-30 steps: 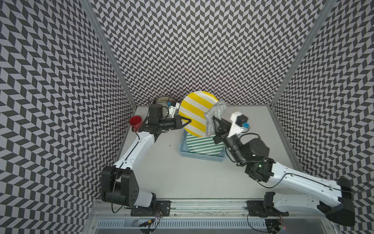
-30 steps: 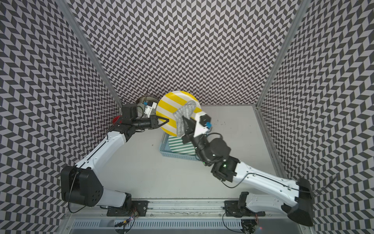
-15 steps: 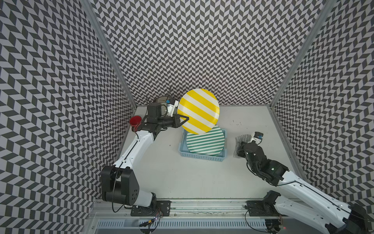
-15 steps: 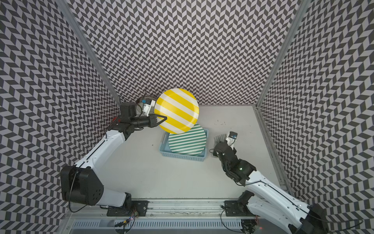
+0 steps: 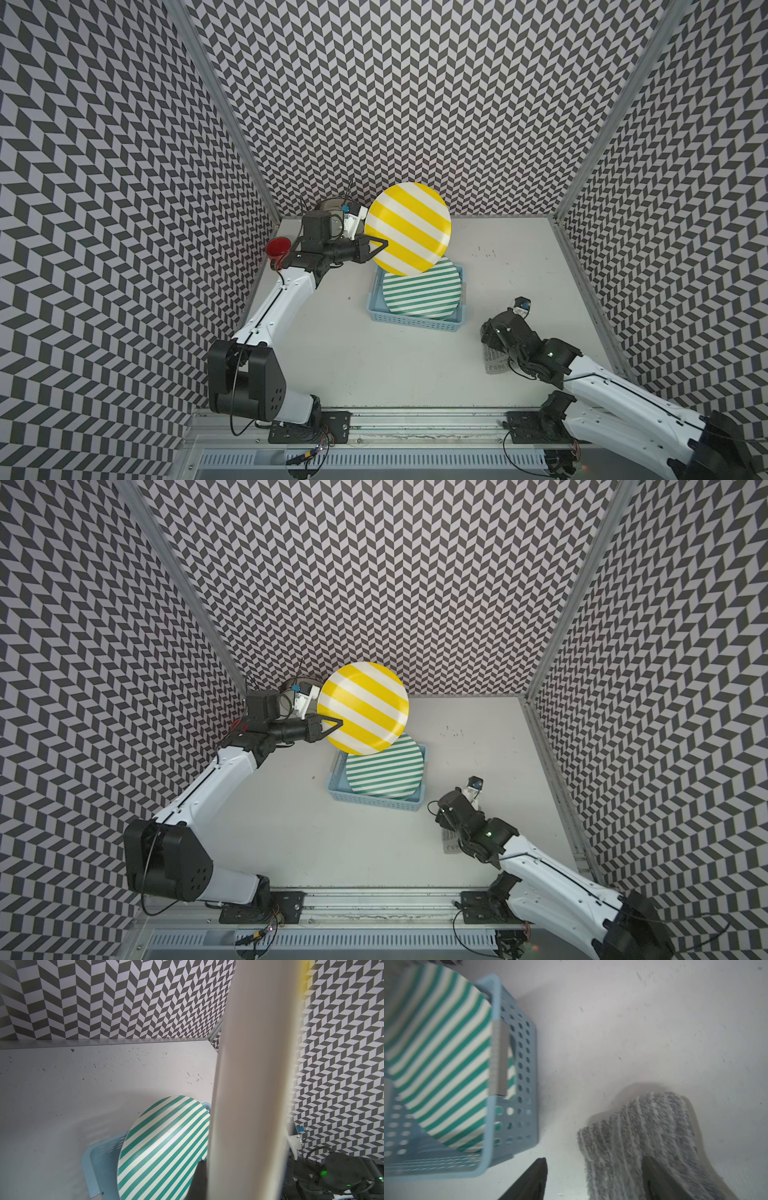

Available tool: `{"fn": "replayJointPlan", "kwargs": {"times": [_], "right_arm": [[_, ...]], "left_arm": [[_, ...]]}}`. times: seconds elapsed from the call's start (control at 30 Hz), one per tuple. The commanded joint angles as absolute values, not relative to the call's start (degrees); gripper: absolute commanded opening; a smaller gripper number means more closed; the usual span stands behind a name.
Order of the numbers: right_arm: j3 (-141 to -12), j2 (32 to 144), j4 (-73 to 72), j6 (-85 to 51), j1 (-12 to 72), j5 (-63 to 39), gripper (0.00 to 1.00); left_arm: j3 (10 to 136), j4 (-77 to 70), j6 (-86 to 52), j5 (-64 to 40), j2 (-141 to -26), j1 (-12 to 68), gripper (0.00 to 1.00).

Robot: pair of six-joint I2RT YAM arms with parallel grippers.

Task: Wipe the wet plate dry
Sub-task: Place the towel at the center of the board, then place the plate at the center of the board.

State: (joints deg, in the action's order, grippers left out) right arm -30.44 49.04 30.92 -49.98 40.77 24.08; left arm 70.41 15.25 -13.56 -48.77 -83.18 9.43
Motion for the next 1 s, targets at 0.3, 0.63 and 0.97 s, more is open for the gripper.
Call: {"fn": "replayJointPlan", "kwargs": {"times": [0.3,0.63,0.97], "right_arm": [[-44.90,47.16,16.85,-27.84,28.78,-3.96,0.73],[-45.86,48.82,4.86,-24.45,22.74,-24.21,0.63],[-42.58,46.62,-1.28,-25.45,22.33,-28.88,0.28]], "left_arm": [[72.01,19.80,-0.91,-64.88,-81.24,9.68,0.00],[74.69,38.14,15.76,-74.15,-81.40,12.94,0.00],[76.71,46.39,23.29,-74.55,-81.65,15.76,0.00]]}}
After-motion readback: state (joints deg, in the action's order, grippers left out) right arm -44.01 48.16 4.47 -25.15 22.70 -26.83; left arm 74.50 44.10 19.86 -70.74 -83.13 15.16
